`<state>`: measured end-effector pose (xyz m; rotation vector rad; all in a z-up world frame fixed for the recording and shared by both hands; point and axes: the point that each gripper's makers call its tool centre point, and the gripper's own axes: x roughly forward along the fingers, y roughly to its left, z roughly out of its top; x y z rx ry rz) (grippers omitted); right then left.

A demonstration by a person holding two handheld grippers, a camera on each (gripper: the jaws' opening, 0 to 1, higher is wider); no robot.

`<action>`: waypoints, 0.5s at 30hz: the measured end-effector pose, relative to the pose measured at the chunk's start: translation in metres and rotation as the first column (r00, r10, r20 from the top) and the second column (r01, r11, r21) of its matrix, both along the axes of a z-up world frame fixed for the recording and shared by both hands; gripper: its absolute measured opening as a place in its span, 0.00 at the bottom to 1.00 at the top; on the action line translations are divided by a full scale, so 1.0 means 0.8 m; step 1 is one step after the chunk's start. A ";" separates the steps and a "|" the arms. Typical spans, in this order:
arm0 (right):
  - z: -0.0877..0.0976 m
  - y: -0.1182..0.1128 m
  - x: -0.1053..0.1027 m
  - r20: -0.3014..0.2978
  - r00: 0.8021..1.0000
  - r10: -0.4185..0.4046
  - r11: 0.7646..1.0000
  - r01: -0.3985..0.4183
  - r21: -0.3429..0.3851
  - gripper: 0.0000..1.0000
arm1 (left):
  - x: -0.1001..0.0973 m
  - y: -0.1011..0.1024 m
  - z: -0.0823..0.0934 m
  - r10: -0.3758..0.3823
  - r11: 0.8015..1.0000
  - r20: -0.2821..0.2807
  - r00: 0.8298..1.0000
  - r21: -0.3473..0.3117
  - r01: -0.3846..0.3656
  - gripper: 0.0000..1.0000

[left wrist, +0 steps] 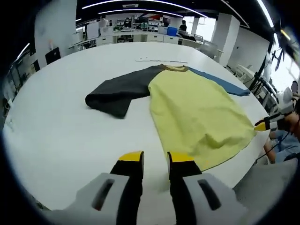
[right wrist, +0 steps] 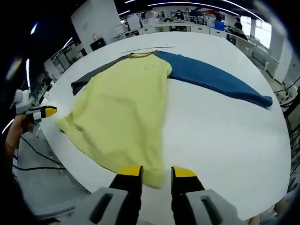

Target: Fold the garment on the visible template until the final outline fits inside the template.

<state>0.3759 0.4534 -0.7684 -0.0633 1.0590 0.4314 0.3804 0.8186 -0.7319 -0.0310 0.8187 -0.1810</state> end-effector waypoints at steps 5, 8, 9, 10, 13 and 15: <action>-0.005 -0.001 -0.003 0.002 1.000 0.004 1.000 -0.004 -0.023 0.19 | -0.004 -0.016 -0.018 -0.011 0.999 -0.025 1.000 -0.031 0.010 0.16; -0.009 -0.002 -0.005 -0.002 1.000 0.015 0.999 -0.015 -0.041 0.18 | -0.013 -0.020 -0.033 -0.037 0.999 -0.064 0.997 0.003 0.037 0.16; -0.011 -0.002 -0.006 -0.005 1.000 0.016 0.999 -0.016 -0.044 0.18 | -0.015 -0.020 -0.036 -0.037 0.999 -0.071 0.997 0.000 0.037 0.16; -0.009 -0.003 -0.006 0.007 1.000 0.020 0.999 -0.020 -0.051 0.17 | -0.017 -0.018 -0.041 -0.037 0.999 -0.077 0.996 0.001 0.037 0.16; -0.009 -0.006 -0.007 0.003 1.000 0.025 0.998 -0.025 -0.059 0.16 | -0.020 -0.017 -0.044 -0.030 1.000 -0.086 0.996 0.006 0.031 0.15; -0.009 -0.007 -0.007 0.001 1.000 0.023 0.998 -0.023 -0.058 0.15 | -0.022 -0.016 -0.049 -0.030 0.999 -0.095 0.995 0.010 0.031 0.15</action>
